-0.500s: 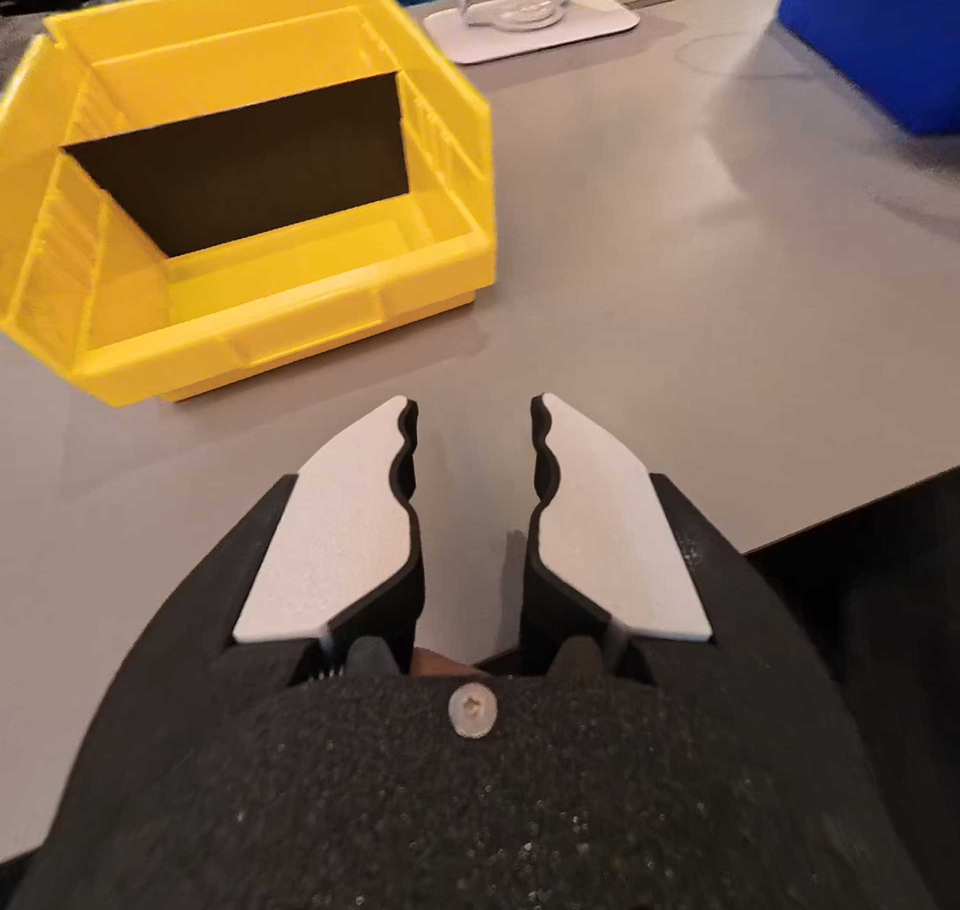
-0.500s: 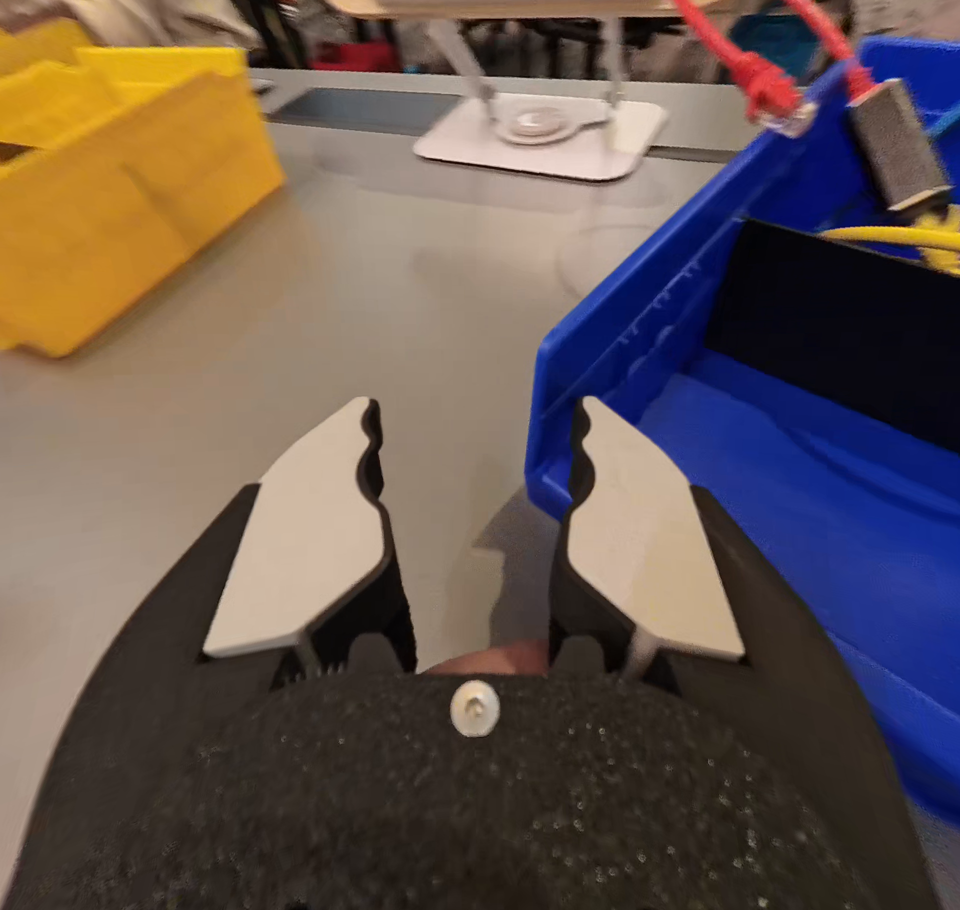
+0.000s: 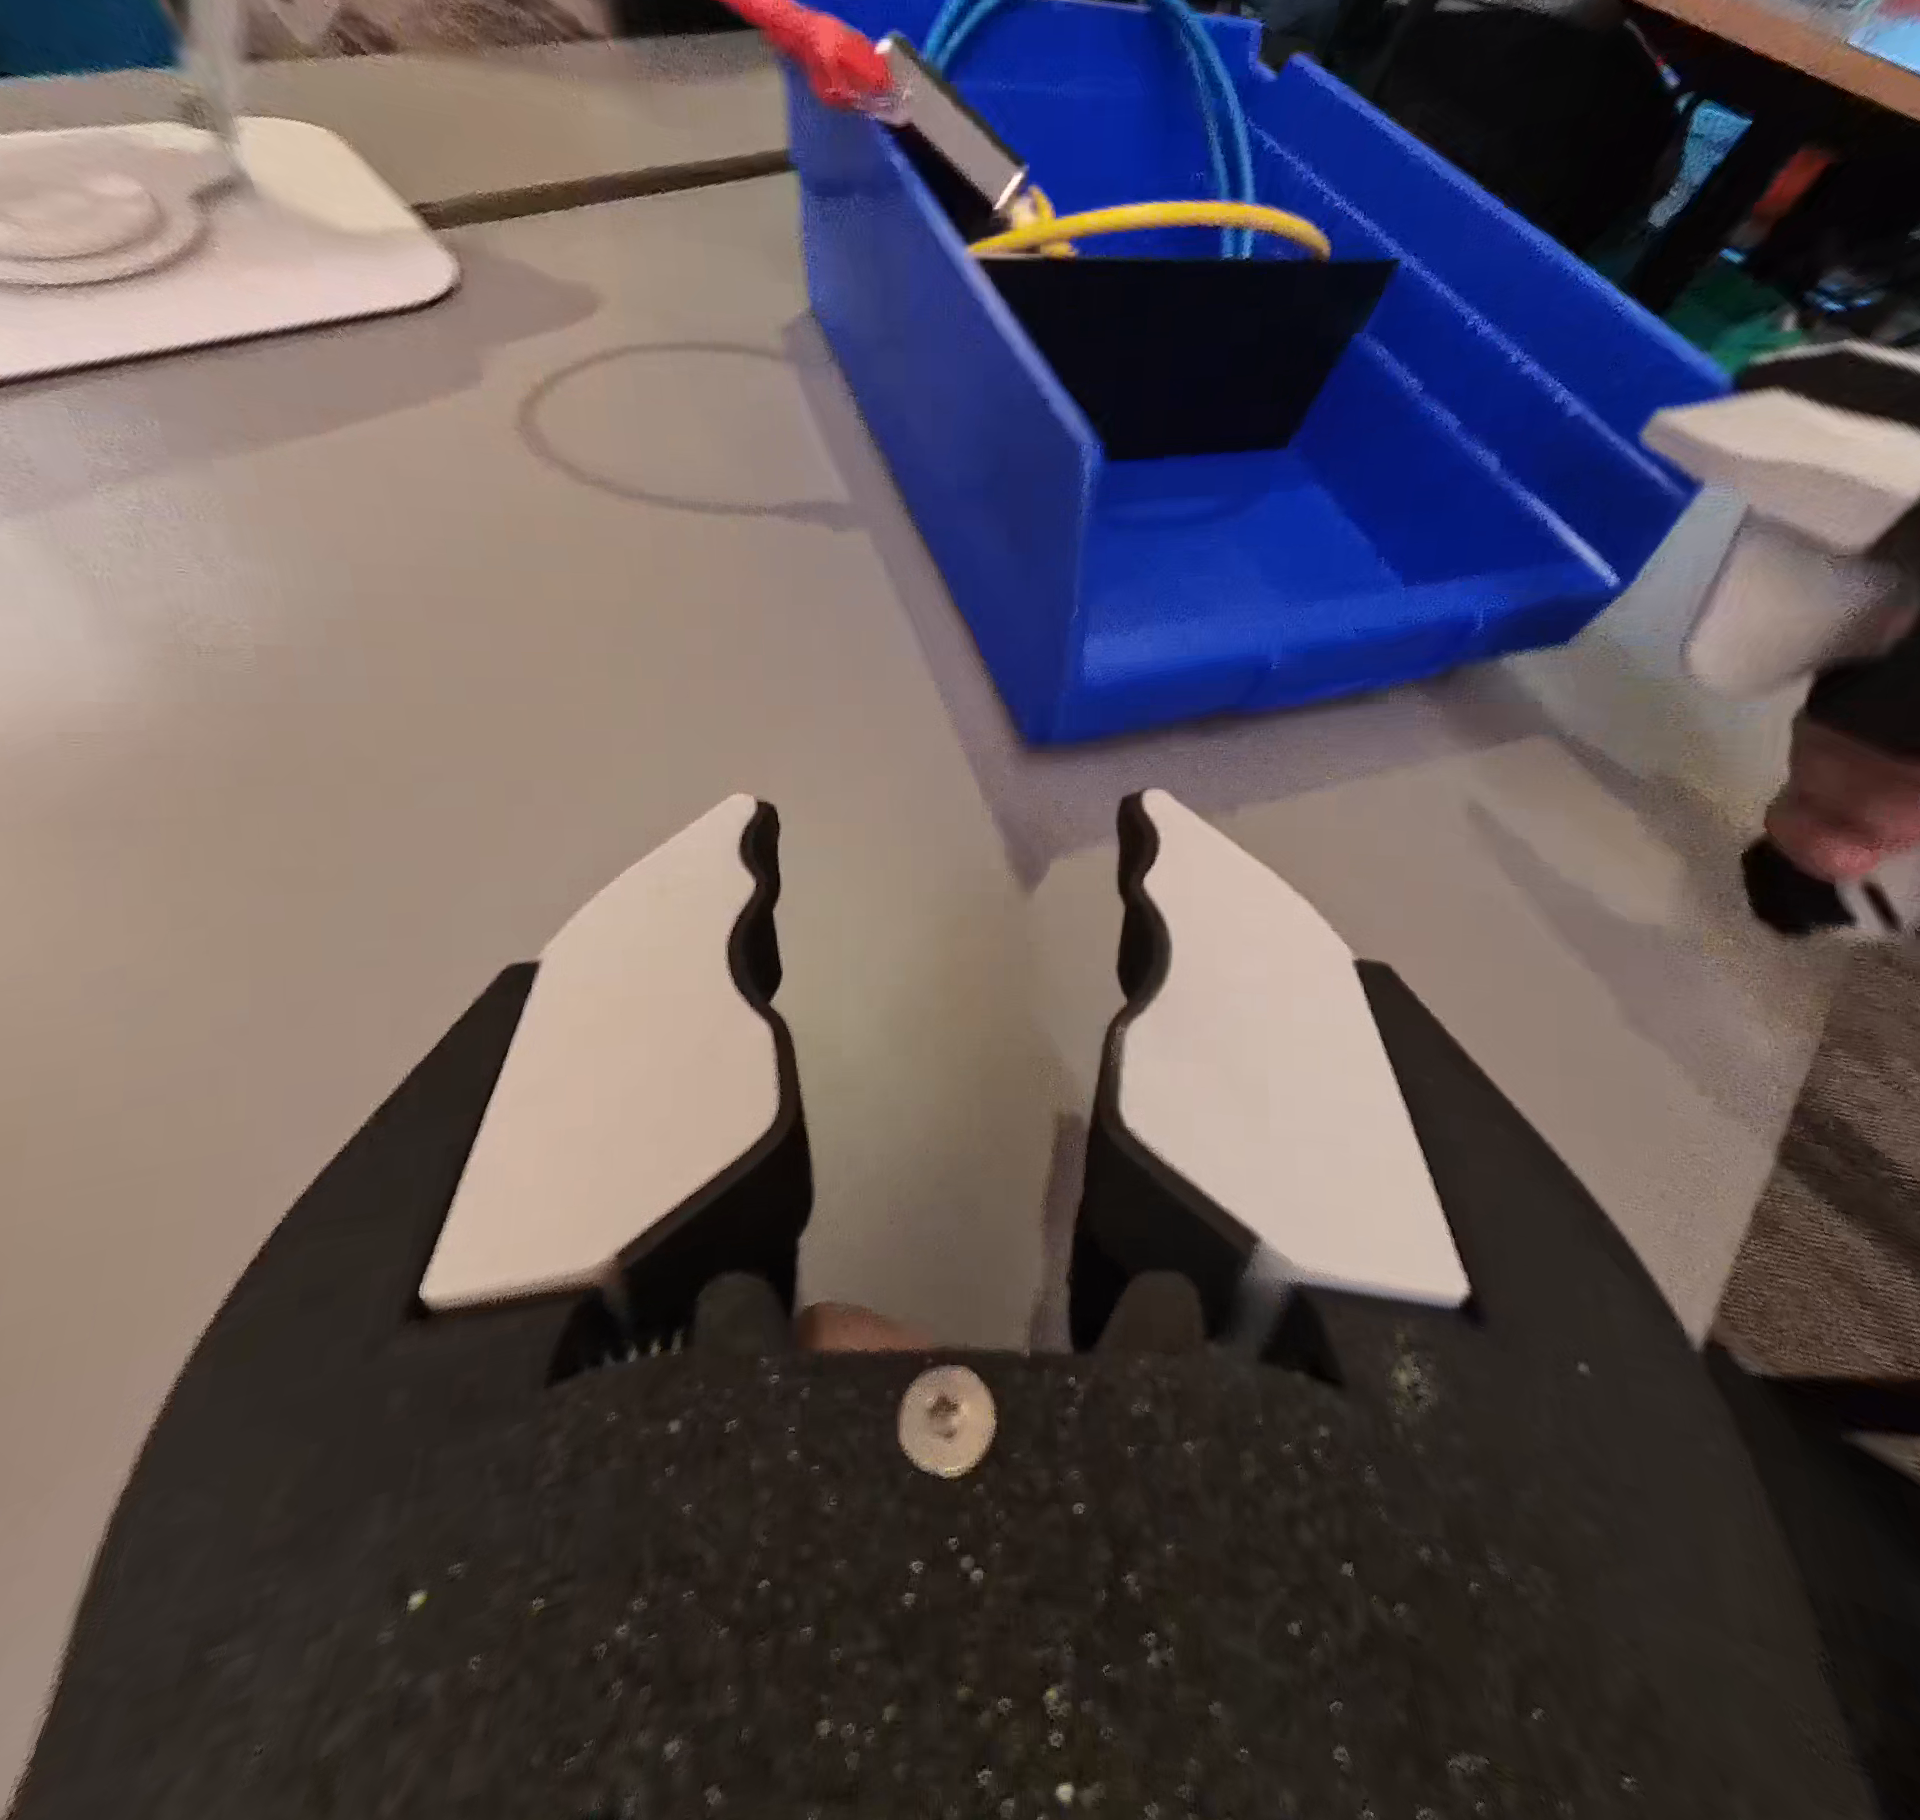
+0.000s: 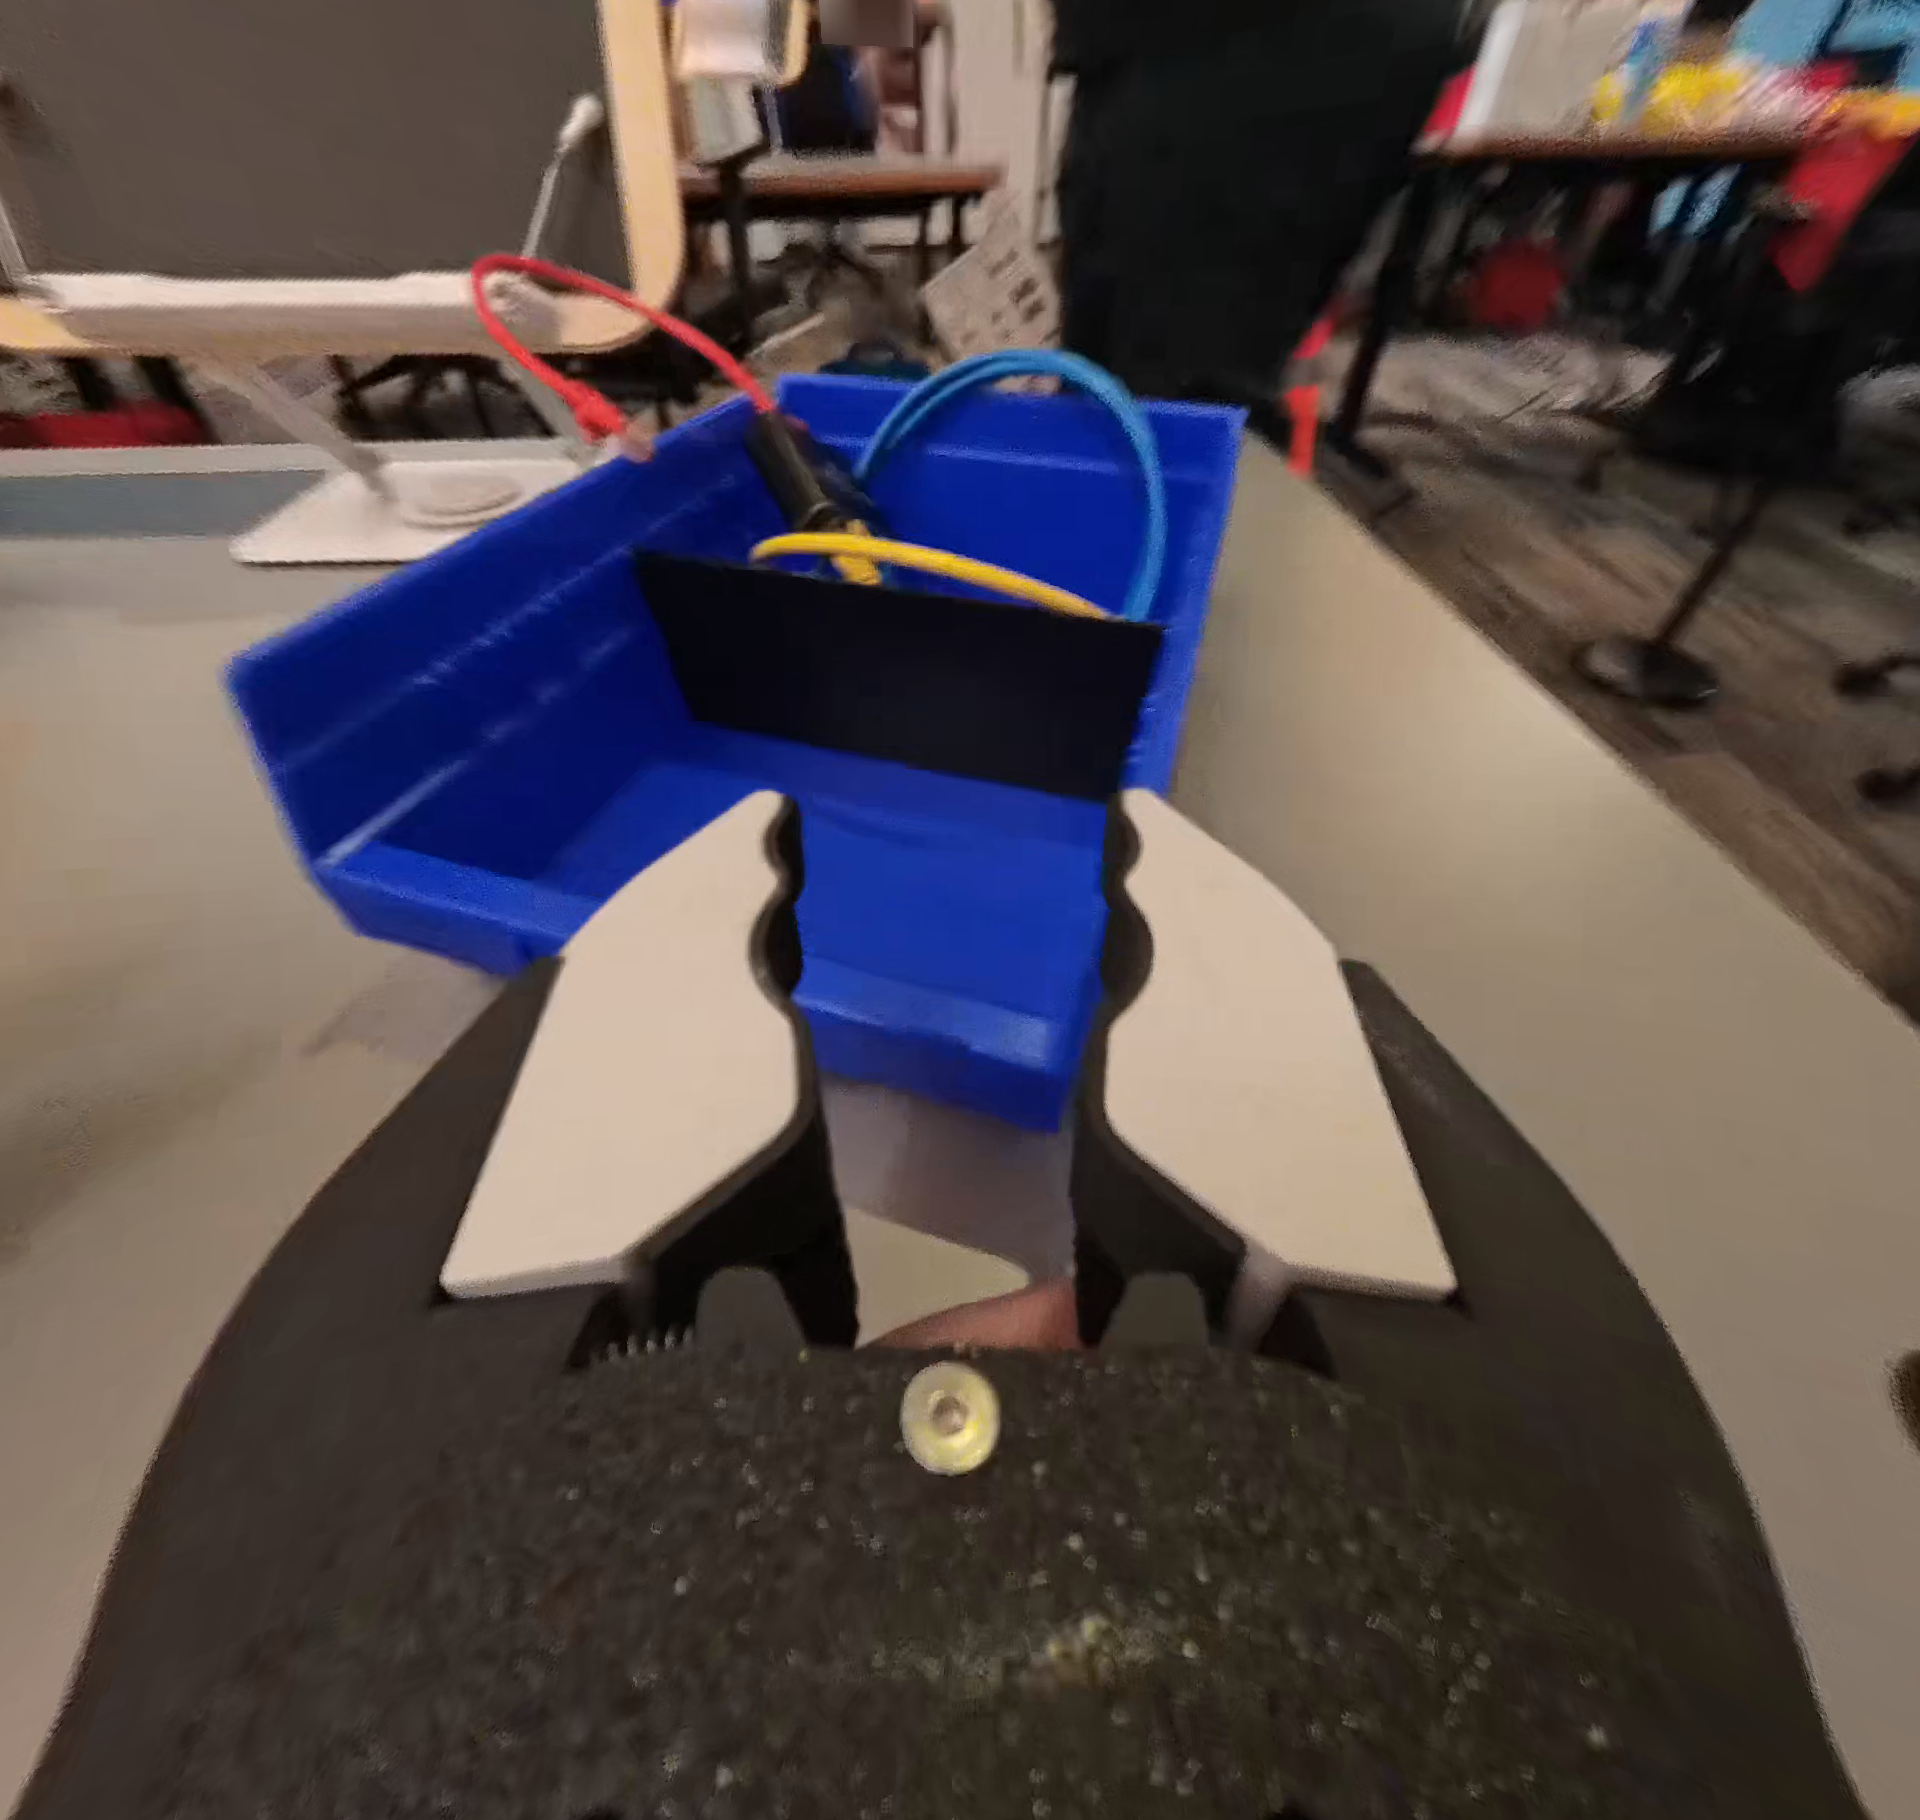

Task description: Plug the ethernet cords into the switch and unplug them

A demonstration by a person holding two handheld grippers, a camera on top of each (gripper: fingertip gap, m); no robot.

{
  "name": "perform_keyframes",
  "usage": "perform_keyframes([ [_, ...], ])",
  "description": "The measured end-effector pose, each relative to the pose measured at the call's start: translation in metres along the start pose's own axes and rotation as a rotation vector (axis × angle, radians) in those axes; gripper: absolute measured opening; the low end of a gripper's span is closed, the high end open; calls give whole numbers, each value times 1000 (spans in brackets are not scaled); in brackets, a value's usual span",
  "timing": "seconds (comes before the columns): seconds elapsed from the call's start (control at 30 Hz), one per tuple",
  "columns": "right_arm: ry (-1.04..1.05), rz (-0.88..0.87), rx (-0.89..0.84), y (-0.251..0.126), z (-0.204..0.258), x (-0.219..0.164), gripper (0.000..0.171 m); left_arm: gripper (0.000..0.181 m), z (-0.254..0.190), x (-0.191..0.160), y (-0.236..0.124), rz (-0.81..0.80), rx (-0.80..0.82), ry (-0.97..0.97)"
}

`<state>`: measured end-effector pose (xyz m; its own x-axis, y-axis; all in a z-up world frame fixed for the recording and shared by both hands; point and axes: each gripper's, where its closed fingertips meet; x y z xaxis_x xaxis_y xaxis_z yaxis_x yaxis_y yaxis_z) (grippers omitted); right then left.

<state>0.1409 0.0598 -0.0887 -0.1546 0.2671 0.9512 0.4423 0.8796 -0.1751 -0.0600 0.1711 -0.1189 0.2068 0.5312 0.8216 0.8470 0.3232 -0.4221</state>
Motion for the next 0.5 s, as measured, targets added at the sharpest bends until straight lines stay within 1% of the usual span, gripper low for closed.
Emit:
perform_keyframes([
  [0.07,-44,46,-89,3,-14,-8,55,62,-17,9,38,21,-27,-22],
  [0.1,-27,78,-144,3,-23,-9,54,62,-27,14,52,21,-39,-27],
  [0.17,-6,42,-200,-4,-34,4,48,61,-45,25,67,-12,-41,-7],
  [0.2,3,39,-216,-5,-39,4,48,58,-49,29,73,-27,-25,10],
  [0.23,31,81,-195,0,-38,-7,49,51,-49,29,80,-27,7,22],
  [0.27,70,146,-146,9,-33,-23,54,44,-43,27,88,-11,57,20],
  [0.3,114,221,-115,17,-29,-38,55,36,-36,24,95,8,89,-1],
  [0.33,141,267,-83,23,-24,-47,43,21,-33,22,101,26,87,-36],
  [0.37,141,262,-43,28,-18,-45,19,11,-29,21,103,27,91,-73],
  [0.4,126,262,-79,29,-21,-43,8,10,-26,22,102,23,105,-74],
  [0.43,84,272,-103,29,-22,-41,3,8,-24,22,99,17,139,-39],
  [0.5,69,311,-119,22,-14,-37,2,5,-22,22,83,-29,226,58],
])
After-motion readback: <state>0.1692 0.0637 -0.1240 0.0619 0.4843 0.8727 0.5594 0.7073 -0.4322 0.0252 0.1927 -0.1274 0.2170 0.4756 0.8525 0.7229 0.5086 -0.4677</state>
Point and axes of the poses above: each gripper's, where its closed fingertips meet, y out along the fingers, x out of its top, z = x × y across the jaws, and after that the axes turned 15 degrees about -y, right-handed
